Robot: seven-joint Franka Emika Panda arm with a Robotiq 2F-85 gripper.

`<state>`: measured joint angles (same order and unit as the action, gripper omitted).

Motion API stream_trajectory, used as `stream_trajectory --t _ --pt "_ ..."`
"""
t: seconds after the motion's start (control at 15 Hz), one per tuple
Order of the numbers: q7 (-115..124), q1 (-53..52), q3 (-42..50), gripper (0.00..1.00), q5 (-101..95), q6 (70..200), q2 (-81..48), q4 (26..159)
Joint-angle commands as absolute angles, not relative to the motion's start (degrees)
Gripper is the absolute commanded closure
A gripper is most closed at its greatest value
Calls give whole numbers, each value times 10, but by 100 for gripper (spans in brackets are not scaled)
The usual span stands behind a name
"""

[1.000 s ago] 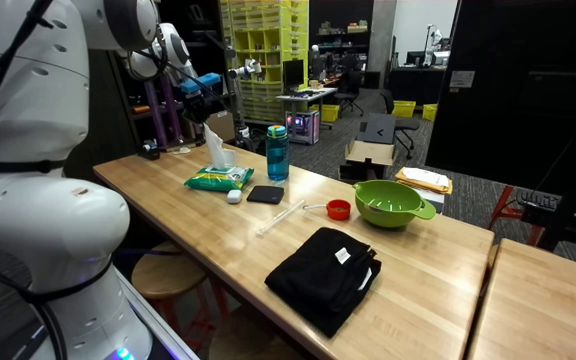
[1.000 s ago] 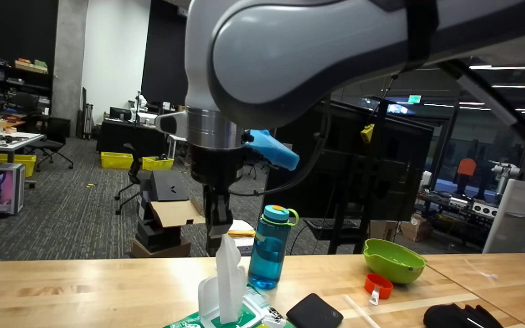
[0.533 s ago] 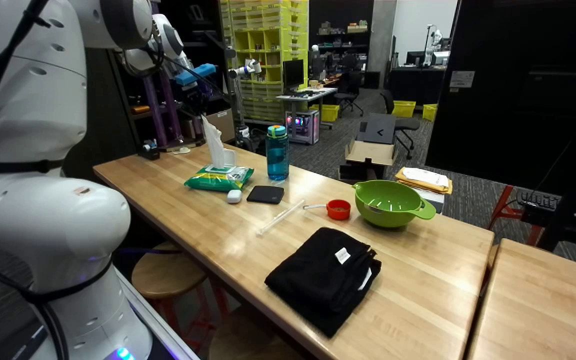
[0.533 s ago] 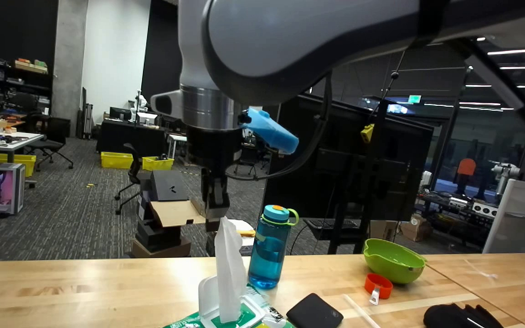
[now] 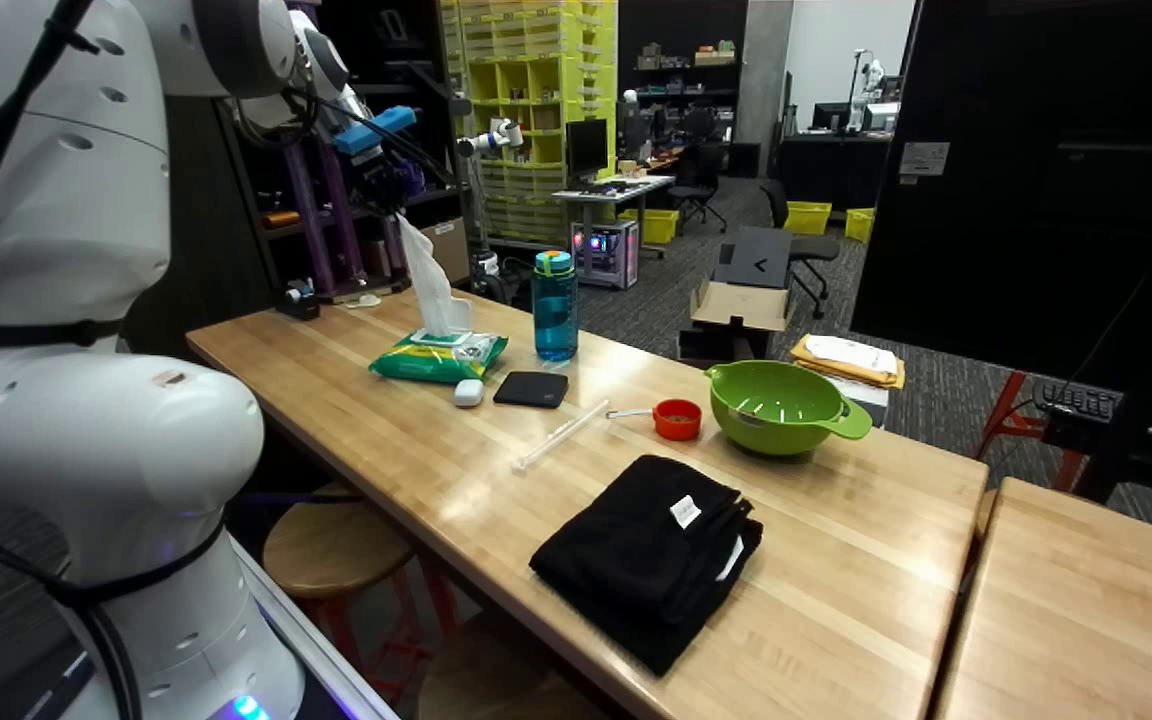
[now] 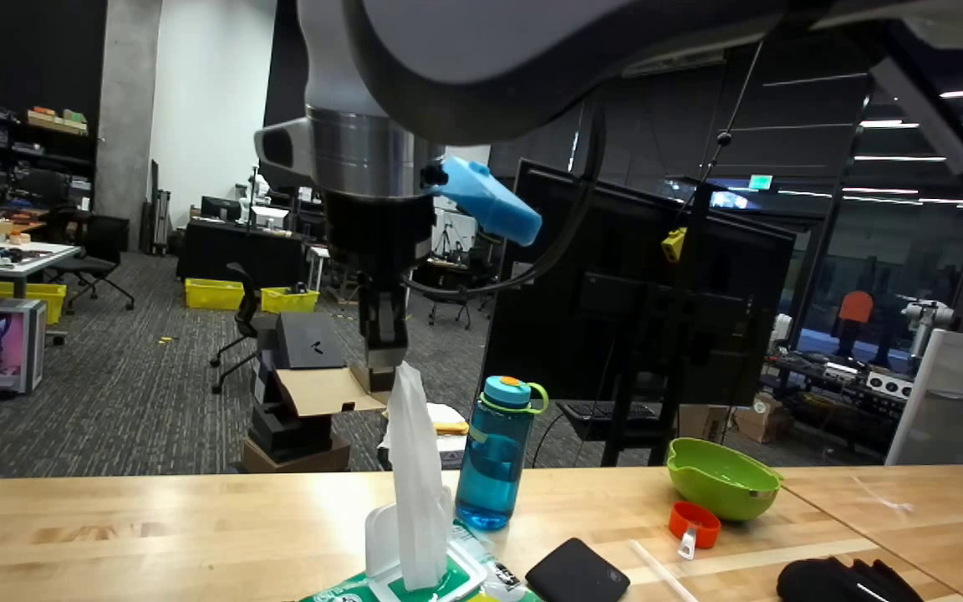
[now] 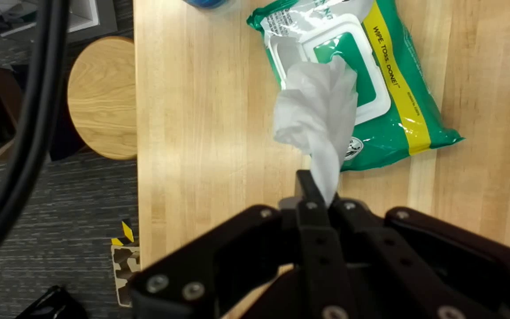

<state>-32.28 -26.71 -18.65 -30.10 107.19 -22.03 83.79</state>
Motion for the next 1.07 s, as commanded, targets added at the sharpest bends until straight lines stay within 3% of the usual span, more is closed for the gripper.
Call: stream_trajectory --t 0.0,1.0 --pt "-299 -284 -182 100 -326 1050 -206 828" --pt "-251 -314 -188 100 -384 1008 -204 795"
